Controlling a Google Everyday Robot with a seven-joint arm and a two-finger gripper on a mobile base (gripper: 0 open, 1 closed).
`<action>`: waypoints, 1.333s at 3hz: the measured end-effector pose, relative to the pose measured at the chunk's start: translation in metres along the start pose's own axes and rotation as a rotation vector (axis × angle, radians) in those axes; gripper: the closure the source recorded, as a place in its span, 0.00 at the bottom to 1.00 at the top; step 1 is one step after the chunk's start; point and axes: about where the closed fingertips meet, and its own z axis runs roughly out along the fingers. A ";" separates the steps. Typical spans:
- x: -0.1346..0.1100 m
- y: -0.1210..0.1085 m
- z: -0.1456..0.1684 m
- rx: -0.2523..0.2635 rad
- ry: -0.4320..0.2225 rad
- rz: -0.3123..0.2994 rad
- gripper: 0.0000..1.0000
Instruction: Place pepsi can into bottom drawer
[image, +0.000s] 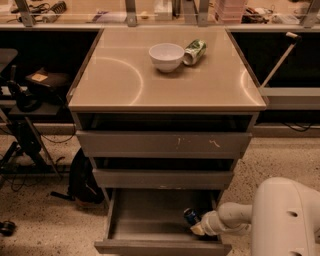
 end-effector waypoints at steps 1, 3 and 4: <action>0.001 -0.001 0.004 0.000 0.001 0.000 1.00; 0.001 -0.001 0.004 0.000 0.001 0.000 0.59; 0.001 -0.001 0.004 0.000 0.001 0.000 0.36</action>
Offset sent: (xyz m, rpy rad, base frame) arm 0.0011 0.0003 -0.0039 -0.0008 0.0009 -0.0003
